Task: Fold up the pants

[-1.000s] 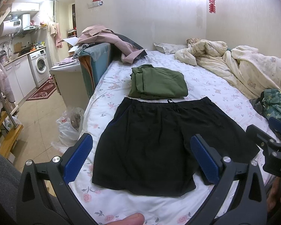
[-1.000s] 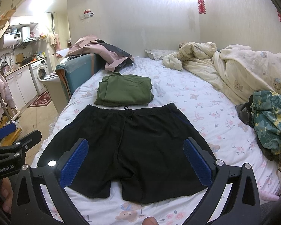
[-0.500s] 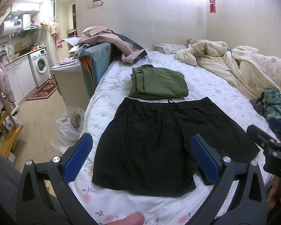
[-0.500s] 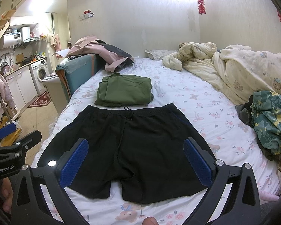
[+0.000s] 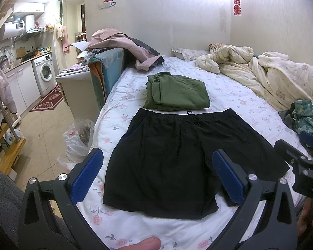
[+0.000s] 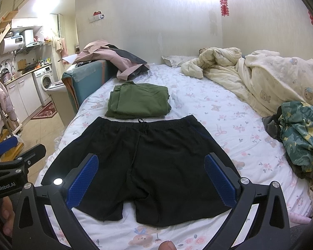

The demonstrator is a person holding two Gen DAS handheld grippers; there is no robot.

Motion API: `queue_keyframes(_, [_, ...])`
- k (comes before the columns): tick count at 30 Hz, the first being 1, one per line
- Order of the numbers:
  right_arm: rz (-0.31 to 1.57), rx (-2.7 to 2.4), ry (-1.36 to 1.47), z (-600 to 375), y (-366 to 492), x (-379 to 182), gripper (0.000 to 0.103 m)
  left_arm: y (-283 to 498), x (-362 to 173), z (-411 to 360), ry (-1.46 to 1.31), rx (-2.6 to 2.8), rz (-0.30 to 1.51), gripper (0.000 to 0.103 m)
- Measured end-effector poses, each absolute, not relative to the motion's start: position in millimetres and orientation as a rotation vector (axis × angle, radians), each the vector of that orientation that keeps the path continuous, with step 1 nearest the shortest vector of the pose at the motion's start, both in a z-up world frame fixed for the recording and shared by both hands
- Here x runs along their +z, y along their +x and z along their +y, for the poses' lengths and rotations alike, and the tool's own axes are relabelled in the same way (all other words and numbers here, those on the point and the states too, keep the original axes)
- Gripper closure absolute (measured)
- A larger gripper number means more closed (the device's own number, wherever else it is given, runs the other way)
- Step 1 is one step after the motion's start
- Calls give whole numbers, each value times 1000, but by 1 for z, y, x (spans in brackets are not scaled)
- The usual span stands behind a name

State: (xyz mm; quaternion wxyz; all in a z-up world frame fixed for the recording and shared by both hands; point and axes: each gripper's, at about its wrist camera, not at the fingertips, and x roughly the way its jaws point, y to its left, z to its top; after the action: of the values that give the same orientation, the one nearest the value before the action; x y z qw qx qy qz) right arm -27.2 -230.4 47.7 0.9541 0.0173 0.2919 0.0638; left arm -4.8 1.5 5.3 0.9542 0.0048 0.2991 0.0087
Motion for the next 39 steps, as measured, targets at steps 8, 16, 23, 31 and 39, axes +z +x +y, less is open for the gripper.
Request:
queue_keyframes(8, [594,129,36,-227,-28,47,0,-5,5,2,10,18,607,0])
queue_keyframes(16, [595,129,35,-228,-29,46,0,-5,5,2,8,17,608,0])
queue_keyframes(23, [805,314,278,-242,-13,28,0,-1,5,3,6,32,636,0])
queue_keyframes(31, [1177,390,830,-280,-1,-71,0,15,3,-1,-23,47,710,0])
queue_keyframes(39, [1200,135,1022,-329,10,-115,32,41,-8,-10,-95,15,804,0])
